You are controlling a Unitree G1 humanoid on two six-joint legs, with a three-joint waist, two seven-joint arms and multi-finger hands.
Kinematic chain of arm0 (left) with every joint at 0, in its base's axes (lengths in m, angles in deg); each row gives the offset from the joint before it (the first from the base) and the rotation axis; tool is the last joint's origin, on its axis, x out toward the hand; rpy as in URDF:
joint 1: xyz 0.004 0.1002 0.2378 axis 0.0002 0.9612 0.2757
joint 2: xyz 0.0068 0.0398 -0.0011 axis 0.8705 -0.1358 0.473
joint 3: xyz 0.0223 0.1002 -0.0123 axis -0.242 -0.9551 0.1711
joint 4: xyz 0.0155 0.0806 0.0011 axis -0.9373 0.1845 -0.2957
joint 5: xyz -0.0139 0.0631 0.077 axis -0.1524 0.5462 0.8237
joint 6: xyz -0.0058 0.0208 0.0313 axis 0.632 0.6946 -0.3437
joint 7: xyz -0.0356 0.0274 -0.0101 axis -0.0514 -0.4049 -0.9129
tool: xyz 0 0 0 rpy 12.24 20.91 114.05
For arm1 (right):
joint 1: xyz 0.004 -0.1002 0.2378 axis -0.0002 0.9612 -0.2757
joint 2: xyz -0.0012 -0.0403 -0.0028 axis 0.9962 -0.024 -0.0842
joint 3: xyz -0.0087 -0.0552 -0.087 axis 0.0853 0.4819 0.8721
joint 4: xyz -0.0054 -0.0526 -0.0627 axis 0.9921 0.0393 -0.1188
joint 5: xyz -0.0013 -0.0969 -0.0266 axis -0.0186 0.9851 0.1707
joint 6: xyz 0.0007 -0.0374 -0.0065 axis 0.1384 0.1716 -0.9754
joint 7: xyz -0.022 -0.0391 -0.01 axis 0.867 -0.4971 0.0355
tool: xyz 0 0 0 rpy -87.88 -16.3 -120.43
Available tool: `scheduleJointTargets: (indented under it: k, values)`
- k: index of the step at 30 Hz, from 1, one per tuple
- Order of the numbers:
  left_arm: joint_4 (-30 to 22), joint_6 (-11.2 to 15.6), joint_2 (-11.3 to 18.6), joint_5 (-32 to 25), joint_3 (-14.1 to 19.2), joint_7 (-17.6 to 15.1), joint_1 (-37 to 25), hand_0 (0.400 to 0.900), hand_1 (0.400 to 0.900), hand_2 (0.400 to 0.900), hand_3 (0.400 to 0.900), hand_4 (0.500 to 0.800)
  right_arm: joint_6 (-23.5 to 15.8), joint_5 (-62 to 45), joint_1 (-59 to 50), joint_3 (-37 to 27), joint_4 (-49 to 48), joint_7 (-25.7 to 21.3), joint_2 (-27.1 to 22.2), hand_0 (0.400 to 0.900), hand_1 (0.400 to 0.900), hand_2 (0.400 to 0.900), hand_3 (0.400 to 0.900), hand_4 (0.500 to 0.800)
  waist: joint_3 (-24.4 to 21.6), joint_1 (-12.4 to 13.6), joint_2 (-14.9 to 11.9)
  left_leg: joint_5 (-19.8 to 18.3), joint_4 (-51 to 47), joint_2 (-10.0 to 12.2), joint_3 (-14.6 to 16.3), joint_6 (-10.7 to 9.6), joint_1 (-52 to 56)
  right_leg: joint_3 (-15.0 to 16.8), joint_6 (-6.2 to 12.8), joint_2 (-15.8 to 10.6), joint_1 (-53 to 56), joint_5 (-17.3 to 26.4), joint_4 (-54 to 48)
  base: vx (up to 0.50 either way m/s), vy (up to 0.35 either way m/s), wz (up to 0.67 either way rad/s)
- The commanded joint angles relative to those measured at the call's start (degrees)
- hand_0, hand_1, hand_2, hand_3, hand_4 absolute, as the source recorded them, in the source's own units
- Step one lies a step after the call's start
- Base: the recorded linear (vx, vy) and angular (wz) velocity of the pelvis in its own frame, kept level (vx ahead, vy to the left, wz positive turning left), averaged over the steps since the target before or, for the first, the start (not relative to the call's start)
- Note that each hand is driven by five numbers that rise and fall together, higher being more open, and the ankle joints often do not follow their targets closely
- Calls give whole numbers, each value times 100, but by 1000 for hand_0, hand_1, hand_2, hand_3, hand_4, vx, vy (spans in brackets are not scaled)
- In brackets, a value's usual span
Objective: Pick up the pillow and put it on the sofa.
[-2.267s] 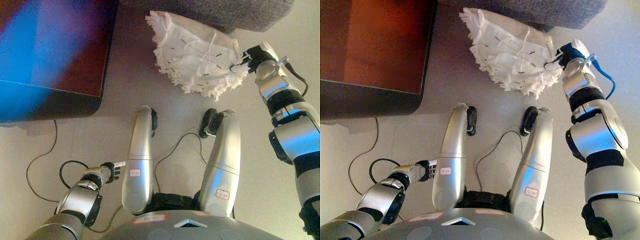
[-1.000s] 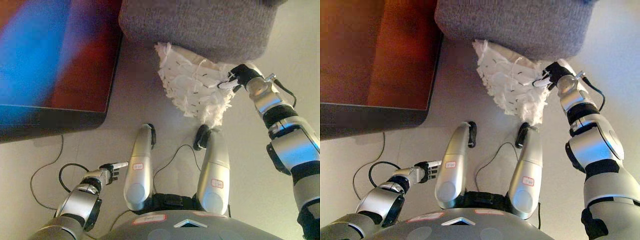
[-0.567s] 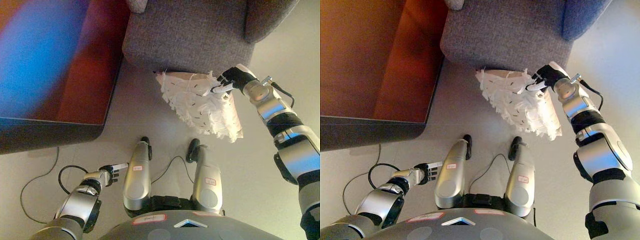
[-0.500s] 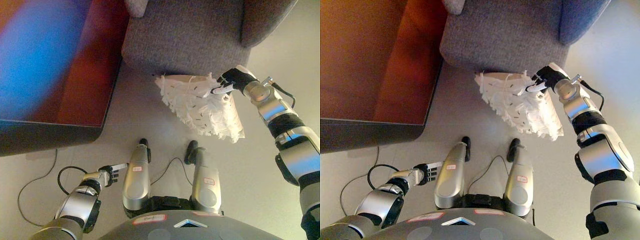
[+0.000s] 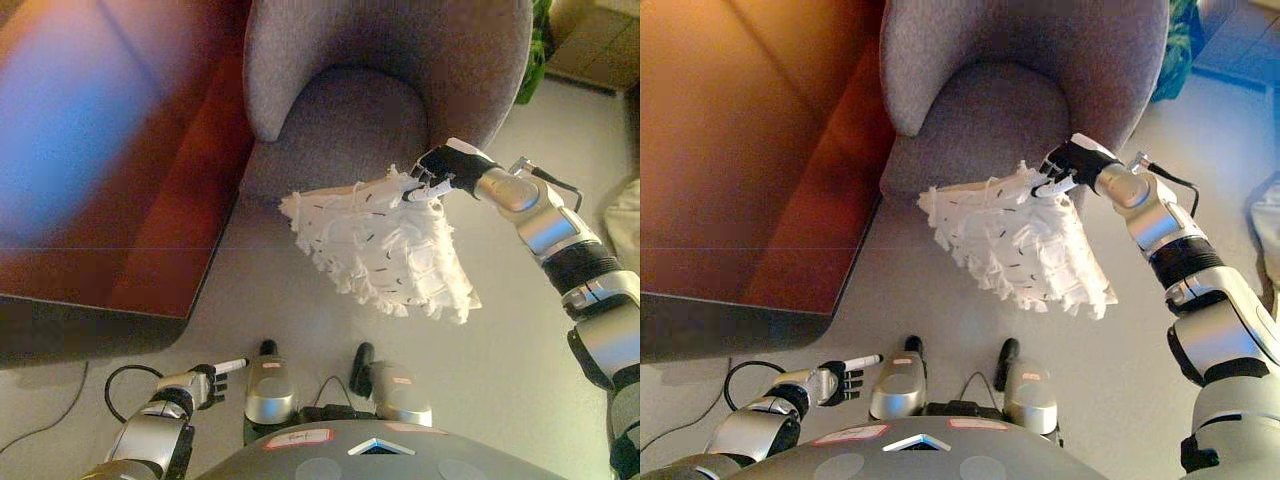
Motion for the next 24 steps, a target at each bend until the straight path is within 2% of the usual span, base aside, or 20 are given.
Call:
scheduleJointTargets:
  k: [1, 3, 6, 8, 11, 14, 15, 16, 17, 19, 20, 21, 22, 23, 24]
  values:
    - [140, -34, 398, 369, -240, 139, 335, 900, 900, 900, 900, 800, -395, -402, -922, -378, -464, -156, -504, 400, 400, 400, 400, 500, -554, 149, -516, 1059, 575, 114, 15, 256, -585, 92, -183, -30, 615, 141, -613, 93, -101, -2]
    - [214, 66, 409, 484, -173, 199, 373, 900, 900, 900, 900, 800, -380, -474, -1109, -289, -370, -172, -564, 400, 400, 400, 400, 500, -610, 263, -492, 1118, 371, -92, 78, 197, -594, -71, -148, 19, 736, 197, -788, 125, -77, -7]
    - [316, 208, 407, 668, -134, 222, 407, 900, 900, 900, 900, 800, -169, -571, -1475, -167, -157, -179, -576, 400, 400, 400, 400, 500, -707, 494, -378, 1504, -268, -347, 182, 5, -758, -263, -90, 154, 1037, 193, -1080, 203, -35, -13]
    - [374, 325, 400, 760, -138, 231, 432, 900, 900, 900, 900, 800, -71, -671, -1760, -104, 112, -98, -597, 400, 400, 400, 400, 500, -781, 666, -304, 1788, -738, -442, 236, -97, -940, -351, -68, 237, 1238, 175, -1268, 258, 3, -13]
    - [430, 468, 377, 760, -182, 269, 475, 900, 900, 900, 900, 800, -59, -749, -2130, 7, 592, 31, -611, 400, 400, 400, 400, 500, -867, 831, -230, 1995, -1085, -558, 177, -140, -1086, -364, -71, 275, 1390, 146, -1381, 305, 87, -4]
    - [435, 541, 365, 790, -213, 267, 498, 900, 900, 900, 900, 800, 15, -838, -2367, 15, 918, 24, -727, 400, 400, 400, 400, 500, -989, 891, -165, 1978, -1261, -633, 552, -96, -1150, -475, -95, 313, 1578, -42, -1311, 311, 159, 32]
    - [417, 544, 381, 829, -212, 294, 513, 900, 900, 900, 900, 800, 35, -872, -2401, -6, 1000, 29, -808, 400, 400, 400, 400, 500, -1038, 887, -155, 1911, -1252, -634, 771, -52, -1177, -517, -104, 319, 1625, -124, -1243, 338, 187, 55]
    - [400, 542, 418, 825, -200, 319, 534, 900, 900, 900, 900, 800, -37, -847, -2435, -38, 1178, 43, -849, 400, 400, 400, 400, 500, -1079, 870, -198, 1586, -1364, -674, 1034, 126, -1096, -532, -99, 259, 1662, -272, -1061, 327, 190, 48]
    - [422, 570, 462, 827, -179, 338, 548, 900, 900, 900, 900, 800, -72, -825, -2432, -92, 1277, 46, -859, 400, 400, 400, 400, 500, -1106, 874, -227, 1328, -1363, -756, 1056, 270, -1031, -532, -56, 185, 1668, -365, -851, 374, 223, 34]
    - [429, 644, 551, 842, -124, 366, 612, 900, 900, 900, 900, 800, -69, -754, -2357, -191, 1379, -4, -818, 400, 400, 400, 400, 500, -1143, 927, -339, 1020, -1287, -1058, 847, 651, -913, -389, 233, -50, 1640, -99, -46, 362, 233, 11]
    - [426, 688, 636, 939, -114, 467, 640, 900, 900, 900, 900, 800, -52, -762, -2286, -220, 1386, -54, -839, 400, 400, 400, 400, 500, -1171, 951, -380, 1027, -1441, -1159, 783, 789, -746, -279, 446, -179, 1590, 331, 606, 379, 268, 23]
    - [429, 687, 700, 1085, -118, 545, 648, 900, 900, 900, 900, 800, -14, -780, -2166, -310, 1342, -68, -920, 400, 400, 400, 400, 500, -1183, 897, -353, 1012, -1575, -1155, 824, 842, -565, -196, 584, -254, 1413, 721, 1285, 400, 273, 42]
    - [432, 696, 724, 1127, -139, 543, 671, 900, 900, 900, 900, 800, 17, -769, -2086, -392, 1319, -64, -963, 400, 400, 400, 400, 500, -1192, 821, -267, 966, -1664, -1111, 769, 861, -410, -24, 642, -176, 1109, 973, 1818, 386, 204, 61]
    - [445, 675, 753, 1113, -190, 535, 687, 900, 900, 900, 900, 800, 23, -788, -2021, -448, 1340, -49, -996, 400, 400, 400, 400, 500, -1155, 708, -214, 883, -1765, -1138, 575, 880, -194, 113, 671, -137, 684, 1149, 2086, 361, 120, 50]
    - [452, 664, 769, 1100, -231, 546, 696, 900, 900, 900, 900, 800, 24, -779, -1993, -468, 1371, -41, -1010, 400, 400, 400, 400, 500, -1136, 641, -195, 878, -1839, -1127, 515, 866, -52, 106, 669, -188, 441, 1194, 2029, 425, 43, 49]
